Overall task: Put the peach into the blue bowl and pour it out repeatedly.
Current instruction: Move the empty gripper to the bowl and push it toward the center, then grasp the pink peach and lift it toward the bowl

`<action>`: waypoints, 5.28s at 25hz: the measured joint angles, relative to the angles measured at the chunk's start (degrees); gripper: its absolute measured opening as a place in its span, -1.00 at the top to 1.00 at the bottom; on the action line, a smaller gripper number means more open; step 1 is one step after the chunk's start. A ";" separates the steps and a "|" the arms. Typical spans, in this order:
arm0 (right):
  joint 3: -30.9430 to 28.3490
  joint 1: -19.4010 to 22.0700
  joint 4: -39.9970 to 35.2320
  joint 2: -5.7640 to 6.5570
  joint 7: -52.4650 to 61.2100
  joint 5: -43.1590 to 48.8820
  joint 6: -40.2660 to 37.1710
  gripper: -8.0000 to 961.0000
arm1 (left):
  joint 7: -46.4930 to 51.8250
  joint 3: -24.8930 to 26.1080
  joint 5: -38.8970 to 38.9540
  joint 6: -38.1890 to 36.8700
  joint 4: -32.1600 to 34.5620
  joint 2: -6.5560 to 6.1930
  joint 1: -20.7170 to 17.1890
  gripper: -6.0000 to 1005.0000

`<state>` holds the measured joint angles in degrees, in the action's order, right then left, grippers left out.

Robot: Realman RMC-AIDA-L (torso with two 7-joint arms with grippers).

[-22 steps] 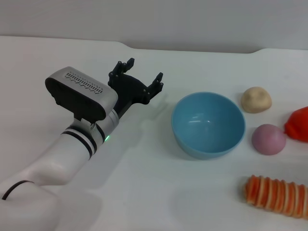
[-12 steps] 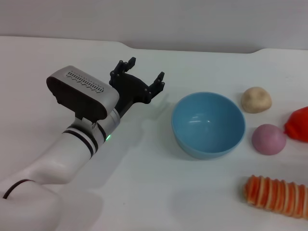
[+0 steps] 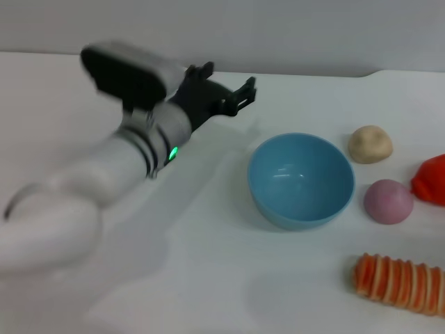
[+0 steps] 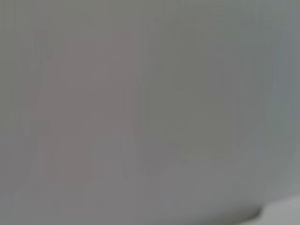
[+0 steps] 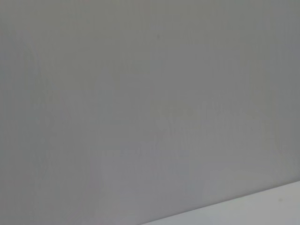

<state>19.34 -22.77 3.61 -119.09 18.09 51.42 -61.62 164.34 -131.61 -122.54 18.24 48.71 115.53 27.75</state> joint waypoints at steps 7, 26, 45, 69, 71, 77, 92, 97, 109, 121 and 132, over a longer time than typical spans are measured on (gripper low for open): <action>-0.01 -0.12 -0.15 0.00 0.02 0.00 -0.09 -0.23 | -8.75 26.54 -7.74 -42.08 14.14 1.14 1.04 -0.60; -0.01 -1.43 -0.28 0.04 -0.32 0.00 -0.08 -0.21 | -16.58 35.83 -3.15 -68.26 2.10 2.94 13.07 -0.60; -0.01 -1.30 0.00 -0.01 -0.42 0.08 0.08 -0.19 | -16.92 27.08 6.74 -58.24 -8.57 3.22 15.79 -0.60; -0.01 -0.87 0.17 -0.09 -0.42 0.07 -0.07 -0.17 | -17.13 24.31 11.08 -55.80 -10.47 3.08 15.64 0.75; 0.00 -0.87 0.17 -0.09 -0.42 0.07 -0.08 -0.16 | -17.13 24.34 11.02 -55.78 -10.14 2.98 15.93 0.90; 0.00 -0.77 0.17 -0.01 -0.17 0.02 0.02 -0.16 | -17.14 27.61 4.75 -56.99 -8.20 2.60 18.43 0.95; 0.88 -1.88 -19.69 0.64 37.85 30.02 3.81 -0.14 | -9.20 37.04 -19.87 -65.27 -2.95 2.73 26.17 0.99; 4.67 -2.98 -38.97 0.31 65.13 50.63 3.32 -0.14 | -8.71 38.93 -19.70 -66.09 -3.16 2.81 26.39 0.99; 15.30 -9.61 -60.80 1.03 106.13 84.21 -15.50 -0.12 | -6.13 42.93 -19.88 -65.58 -6.32 2.78 27.27 0.99; 24.47 -9.99 -51.80 0.65 110.83 89.27 -14.24 -0.11 | -6.32 42.40 -19.71 -63.27 -7.59 3.03 27.04 0.99; 26.10 -10.32 -47.10 0.81 112.24 90.02 -9.32 -0.10 | -6.49 42.31 -19.72 -62.97 -7.59 3.14 26.36 0.99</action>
<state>45.44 -33.09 -43.49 -118.28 130.33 141.44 -70.94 157.85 -89.30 -142.26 -44.73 41.12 118.68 54.11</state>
